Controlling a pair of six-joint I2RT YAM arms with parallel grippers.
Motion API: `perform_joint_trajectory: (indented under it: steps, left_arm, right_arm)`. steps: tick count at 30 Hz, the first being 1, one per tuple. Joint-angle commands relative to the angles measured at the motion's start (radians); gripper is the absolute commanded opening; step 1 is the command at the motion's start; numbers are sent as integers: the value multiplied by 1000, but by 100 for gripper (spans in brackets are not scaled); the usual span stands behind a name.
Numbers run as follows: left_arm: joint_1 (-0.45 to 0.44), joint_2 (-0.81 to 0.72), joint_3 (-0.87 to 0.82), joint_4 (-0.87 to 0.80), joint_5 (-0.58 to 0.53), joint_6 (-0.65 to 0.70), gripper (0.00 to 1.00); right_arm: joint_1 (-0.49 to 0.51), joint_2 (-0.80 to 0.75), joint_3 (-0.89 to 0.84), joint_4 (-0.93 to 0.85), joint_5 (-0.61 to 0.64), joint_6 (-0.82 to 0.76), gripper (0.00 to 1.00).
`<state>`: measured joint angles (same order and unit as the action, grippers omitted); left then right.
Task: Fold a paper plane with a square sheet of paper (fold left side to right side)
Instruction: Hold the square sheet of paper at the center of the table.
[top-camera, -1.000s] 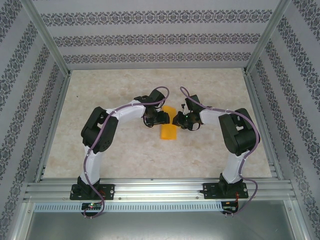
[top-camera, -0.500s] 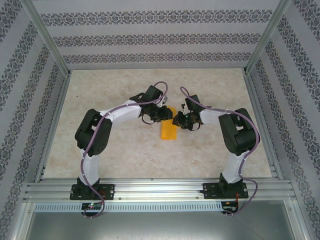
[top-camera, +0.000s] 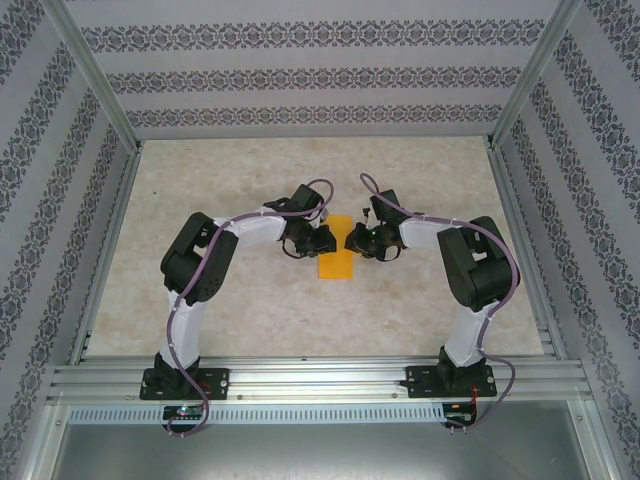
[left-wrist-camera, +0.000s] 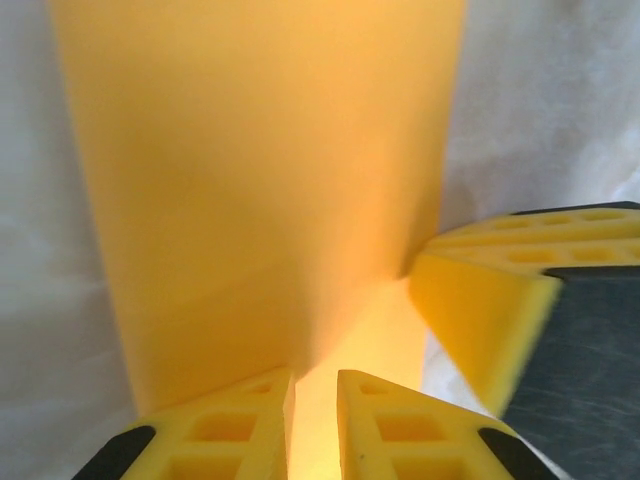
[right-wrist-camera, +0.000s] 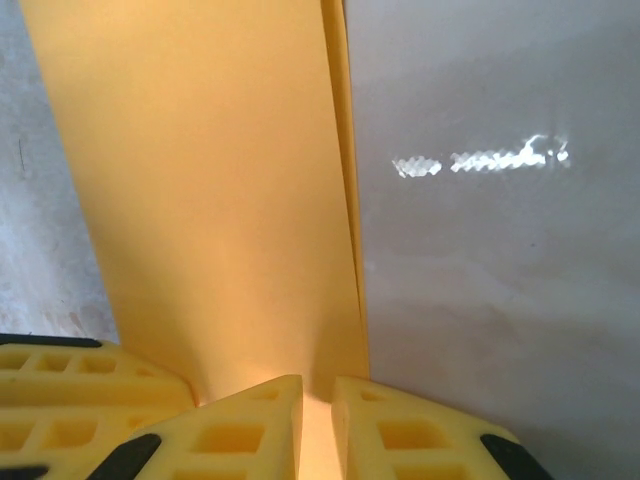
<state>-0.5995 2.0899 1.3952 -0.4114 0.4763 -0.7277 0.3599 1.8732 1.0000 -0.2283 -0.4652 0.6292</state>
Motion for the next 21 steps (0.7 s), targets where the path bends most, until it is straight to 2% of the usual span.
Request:
perform_joint_trajectory:
  steps: [1, 10, 15, 21]
  left_arm:
    - [25, 20, -22, -3, -38, 16, 20]
    - [39, 45, -51, 5, -40, 29, 19]
    - [39, 45, -71, 11, -32, 33, 19]
    - [35, 48, -82, 15, -31, 35, 19]
  right_arm:
    - [10, 53, -4, -66, 69, -24, 18]
    - [10, 42, -6, -65, 66, -32, 18]
    - [3, -19, -1, 2, -18, -19, 19]
    - [1, -82, 73, -16, -57, -12, 19]
